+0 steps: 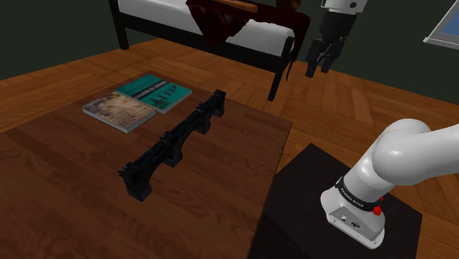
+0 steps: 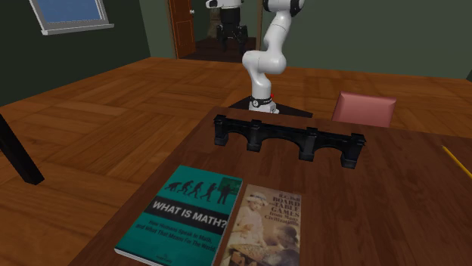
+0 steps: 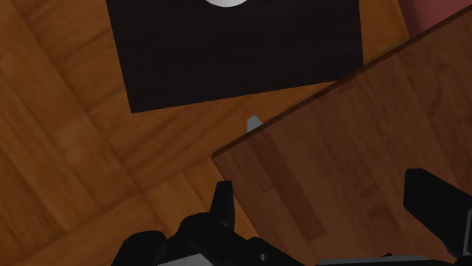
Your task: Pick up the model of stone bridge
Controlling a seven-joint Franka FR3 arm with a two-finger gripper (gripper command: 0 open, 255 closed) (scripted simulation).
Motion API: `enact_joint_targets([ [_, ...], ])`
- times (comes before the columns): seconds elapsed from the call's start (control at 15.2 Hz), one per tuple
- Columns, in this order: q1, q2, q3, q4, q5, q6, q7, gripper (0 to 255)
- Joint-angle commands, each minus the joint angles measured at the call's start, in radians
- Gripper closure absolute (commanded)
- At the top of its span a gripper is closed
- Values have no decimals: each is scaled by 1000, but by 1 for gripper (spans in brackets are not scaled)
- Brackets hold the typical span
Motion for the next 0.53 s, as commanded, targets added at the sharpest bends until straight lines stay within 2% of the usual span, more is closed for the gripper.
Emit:
enact_joint_targets([
  [0.0,0,0,0,0,0,0,0,0],
  [0.46,-13,6,209,-45,138,84,358,0],
])
